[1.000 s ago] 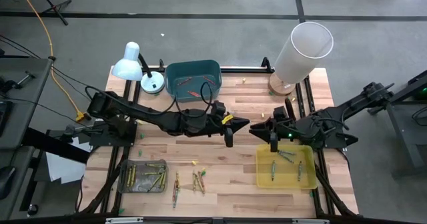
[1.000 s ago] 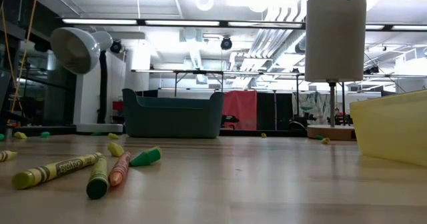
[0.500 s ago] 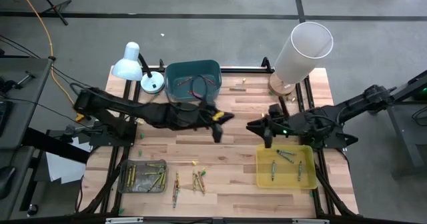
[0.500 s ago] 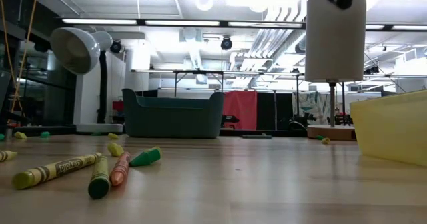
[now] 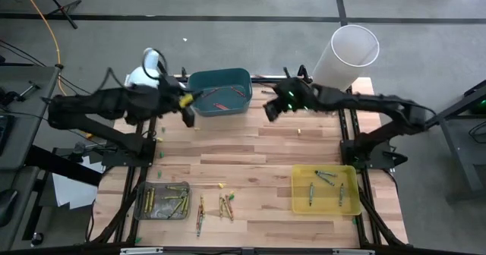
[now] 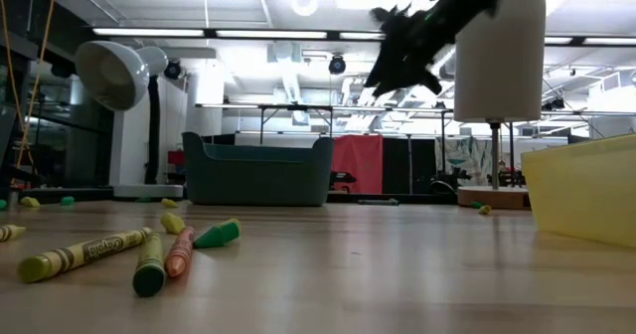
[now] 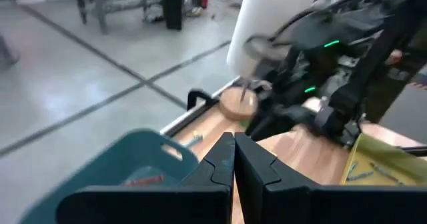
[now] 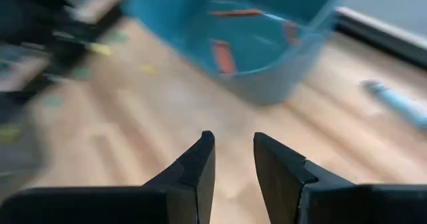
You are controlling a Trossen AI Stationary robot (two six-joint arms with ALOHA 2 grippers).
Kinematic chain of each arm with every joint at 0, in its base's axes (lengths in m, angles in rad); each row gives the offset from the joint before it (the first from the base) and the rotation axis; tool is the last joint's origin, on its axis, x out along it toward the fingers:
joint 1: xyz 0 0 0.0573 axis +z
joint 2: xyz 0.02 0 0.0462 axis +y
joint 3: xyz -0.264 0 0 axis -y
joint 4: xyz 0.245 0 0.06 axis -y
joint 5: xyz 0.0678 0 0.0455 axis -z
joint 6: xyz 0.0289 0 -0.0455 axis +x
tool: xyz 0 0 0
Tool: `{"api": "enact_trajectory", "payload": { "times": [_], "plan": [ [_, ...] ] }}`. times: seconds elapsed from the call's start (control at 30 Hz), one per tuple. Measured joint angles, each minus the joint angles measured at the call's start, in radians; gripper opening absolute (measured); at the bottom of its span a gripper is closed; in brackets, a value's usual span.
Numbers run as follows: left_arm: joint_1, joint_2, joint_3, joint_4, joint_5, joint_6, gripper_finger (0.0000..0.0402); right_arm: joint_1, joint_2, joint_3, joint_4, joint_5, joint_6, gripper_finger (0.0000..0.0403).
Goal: Sort crayons
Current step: Put the right blue crayon into the yellow bin
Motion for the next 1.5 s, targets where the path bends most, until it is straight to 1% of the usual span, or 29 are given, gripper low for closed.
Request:
{"api": "enact_trajectory", "payload": {
  "times": [0.07, 0.17, 0.33, 0.53, 0.7, 0.83, 1.0, 1.07, 1.2, 1.27, 1.33, 1.4, 1.47, 1.5],
  "plan": [
    [0.034, -0.039, 0.001, -0.002, 0.072, 0.056, 0.0000, -0.063, 0.099, 0.090, -0.078, 0.000, -0.050, 0.0099],
    [0.090, -0.082, 0.002, 0.001, 0.187, 0.111, 0.0000, -0.146, 0.253, 0.224, -0.231, -0.001, -0.069, 0.0099],
    [0.169, -0.132, 0.000, 0.001, 0.326, 0.153, 0.0000, -0.233, 0.469, 0.443, -0.431, -0.005, -0.104, 0.0106],
    [0.225, -0.147, 0.000, 0.001, 0.411, 0.166, 0.0000, -0.282, 0.666, 0.680, -0.587, -0.002, -0.205, 0.0141],
    [0.238, -0.143, 0.000, 0.001, 0.420, 0.156, 0.0000, -0.326, 0.795, 0.837, -0.735, 0.005, -0.303, 0.0178],
    [0.238, -0.136, 0.000, 0.006, 0.411, 0.155, 0.0000, -0.350, 0.869, 0.891, -0.778, -0.006, -0.375, 0.0195],
    [0.238, -0.136, 0.000, 0.027, 0.397, 0.130, 0.0000, -0.369, 0.919, 0.894, -0.783, -0.022, -0.464, 0.0197],
    [0.238, -0.136, 0.000, 0.027, 0.376, 0.128, 0.0000, -0.375, 0.932, 0.893, -0.782, -0.020, -0.491, 0.0197],
    [0.238, -0.136, 0.000, 0.028, 0.309, 0.104, 0.0000, -0.380, 0.956, 0.893, -0.773, 0.024, -0.505, 0.0197],
    [0.238, -0.136, 0.000, 0.027, 0.288, 0.100, 0.0000, -0.383, 0.965, 0.894, -0.774, 0.027, -0.527, 0.0195],
    [0.238, -0.136, 0.000, 0.028, 0.276, 0.085, 0.0000, -0.386, 0.973, 0.896, -0.780, 0.035, -0.548, 0.0185],
    [0.238, -0.136, 0.000, 0.028, 0.274, 0.083, 0.0000, -0.385, 0.973, 0.896, -0.786, 0.045, -0.569, 0.0164],
    [0.238, -0.136, 0.000, 0.029, 0.273, 0.084, 0.0000, -0.385, 0.974, 0.896, -0.788, 0.050, -0.583, 0.0127],
    [0.238, -0.136, 0.000, 0.029, 0.273, 0.085, 0.0000, -0.385, 0.974, 0.896, -0.791, 0.052, -0.585, 0.0101]
  ]
}}
